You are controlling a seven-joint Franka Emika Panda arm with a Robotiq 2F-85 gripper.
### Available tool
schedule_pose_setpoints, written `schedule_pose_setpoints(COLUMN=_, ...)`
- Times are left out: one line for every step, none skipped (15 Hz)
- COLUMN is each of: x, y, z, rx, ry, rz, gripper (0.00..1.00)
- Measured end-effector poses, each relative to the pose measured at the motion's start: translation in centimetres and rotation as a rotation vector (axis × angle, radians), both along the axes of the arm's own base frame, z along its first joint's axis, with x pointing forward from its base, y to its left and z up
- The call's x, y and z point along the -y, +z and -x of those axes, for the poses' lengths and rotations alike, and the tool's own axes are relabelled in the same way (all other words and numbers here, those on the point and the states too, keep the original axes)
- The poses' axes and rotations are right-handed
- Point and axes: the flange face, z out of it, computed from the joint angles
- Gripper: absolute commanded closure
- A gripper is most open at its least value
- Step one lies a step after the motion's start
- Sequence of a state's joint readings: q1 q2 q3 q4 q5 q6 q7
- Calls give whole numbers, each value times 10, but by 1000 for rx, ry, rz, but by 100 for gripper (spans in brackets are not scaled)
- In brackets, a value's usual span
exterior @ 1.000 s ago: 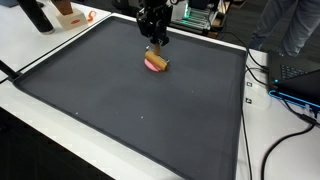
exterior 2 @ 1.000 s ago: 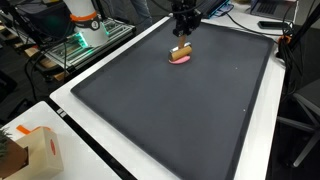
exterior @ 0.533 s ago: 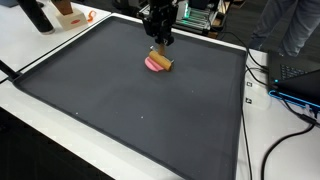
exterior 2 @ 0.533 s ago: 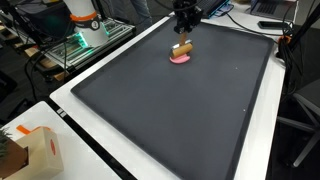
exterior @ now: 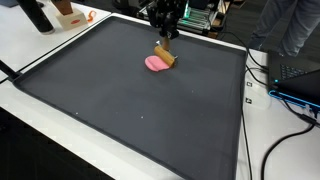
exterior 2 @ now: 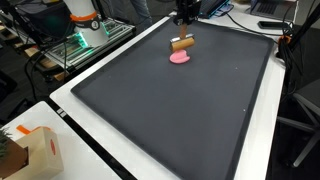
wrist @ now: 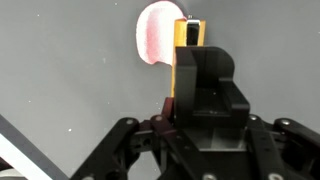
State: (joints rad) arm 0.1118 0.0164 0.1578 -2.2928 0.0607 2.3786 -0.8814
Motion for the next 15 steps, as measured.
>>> schedule_pose_setpoints(x=-1, y=3, z=2, rx=-1, ry=-15, rz=0, gripper=76)
schedule_pose_setpoints(x=-2, y=5, z=4, rx=-1, ry=-30, rz=0, gripper=76)
schedule_pose_setpoints(x=-3, y=8, z=6, rx=2, ry=-43, rz=0, gripper=76)
schedule_pose_setpoints(x=-4, y=11, z=9, rx=6, ry=-54, rz=-1, gripper=76)
schedule_pose_setpoints(x=-5, y=15, z=11, rx=12, ry=-65, rz=-1, gripper=76)
schedule_pose_setpoints(x=-7, y=19, z=13, rx=17, ry=-80, rz=0, gripper=76)
schedule_pose_setpoints(x=-9, y=24, z=16, rx=22, ry=-99, rz=3, gripper=76)
schedule_pose_setpoints(x=-11, y=29, z=18, rx=24, ry=-125, rz=6, gripper=76)
schedule_pose_setpoints(x=-12, y=35, z=22, rx=23, ry=-156, rz=10, gripper=76)
schedule_pose_setpoints(x=-14, y=41, z=25, rx=21, ry=-190, rz=15, gripper=76)
schedule_pose_setpoints(x=-15, y=48, z=28, rx=21, ry=-227, rz=18, gripper=76)
schedule_pose_setpoints(x=-17, y=55, z=32, rx=23, ry=-265, rz=21, gripper=76)
schedule_pose_setpoints(x=-18, y=62, z=35, rx=26, ry=-303, rz=23, gripper=76)
schedule_pose_setpoints(x=-20, y=70, z=39, rx=30, ry=-340, rz=23, gripper=76)
schedule_pose_setpoints(x=-22, y=77, z=42, rx=36, ry=-375, rz=22, gripper=51)
